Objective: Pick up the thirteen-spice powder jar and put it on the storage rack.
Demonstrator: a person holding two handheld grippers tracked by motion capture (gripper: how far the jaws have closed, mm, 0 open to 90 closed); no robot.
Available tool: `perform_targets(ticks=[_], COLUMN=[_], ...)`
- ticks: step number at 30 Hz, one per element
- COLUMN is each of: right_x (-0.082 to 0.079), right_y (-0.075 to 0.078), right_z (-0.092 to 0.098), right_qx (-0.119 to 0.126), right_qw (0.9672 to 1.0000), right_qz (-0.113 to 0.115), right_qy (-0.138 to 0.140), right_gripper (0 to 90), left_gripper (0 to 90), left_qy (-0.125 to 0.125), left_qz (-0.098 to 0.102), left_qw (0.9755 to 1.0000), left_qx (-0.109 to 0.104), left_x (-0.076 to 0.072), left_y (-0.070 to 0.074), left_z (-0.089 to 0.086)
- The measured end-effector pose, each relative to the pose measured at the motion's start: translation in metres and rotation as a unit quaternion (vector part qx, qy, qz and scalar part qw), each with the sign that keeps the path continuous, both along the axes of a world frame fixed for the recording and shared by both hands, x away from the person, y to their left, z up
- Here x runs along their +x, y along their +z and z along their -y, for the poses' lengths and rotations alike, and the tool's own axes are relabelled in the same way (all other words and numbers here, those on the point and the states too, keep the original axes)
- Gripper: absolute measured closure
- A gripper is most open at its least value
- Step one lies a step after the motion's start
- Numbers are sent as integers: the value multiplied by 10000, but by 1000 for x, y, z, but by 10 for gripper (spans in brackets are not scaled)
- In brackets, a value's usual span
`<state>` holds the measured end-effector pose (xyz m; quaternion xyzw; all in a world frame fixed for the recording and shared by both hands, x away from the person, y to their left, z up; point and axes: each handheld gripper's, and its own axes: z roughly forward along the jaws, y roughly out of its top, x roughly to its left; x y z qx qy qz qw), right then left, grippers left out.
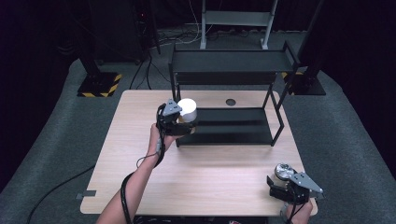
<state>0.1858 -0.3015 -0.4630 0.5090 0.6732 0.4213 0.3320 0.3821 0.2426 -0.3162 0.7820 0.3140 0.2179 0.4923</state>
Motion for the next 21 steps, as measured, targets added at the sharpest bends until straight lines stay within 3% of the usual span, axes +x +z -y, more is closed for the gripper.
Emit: perform_targets(ticks=[21], right_x=[0], right_y=[0], right_z=[0], right_qx=[4], right_qw=[10000], right_qz=[4], right_qy=[7], right_gripper=[12], left_gripper=[302], left_qy=[-50], left_qz=[63], left_qw=[10000], left_qx=[-4], left_x=[14], left_y=[23], left_z=[2])
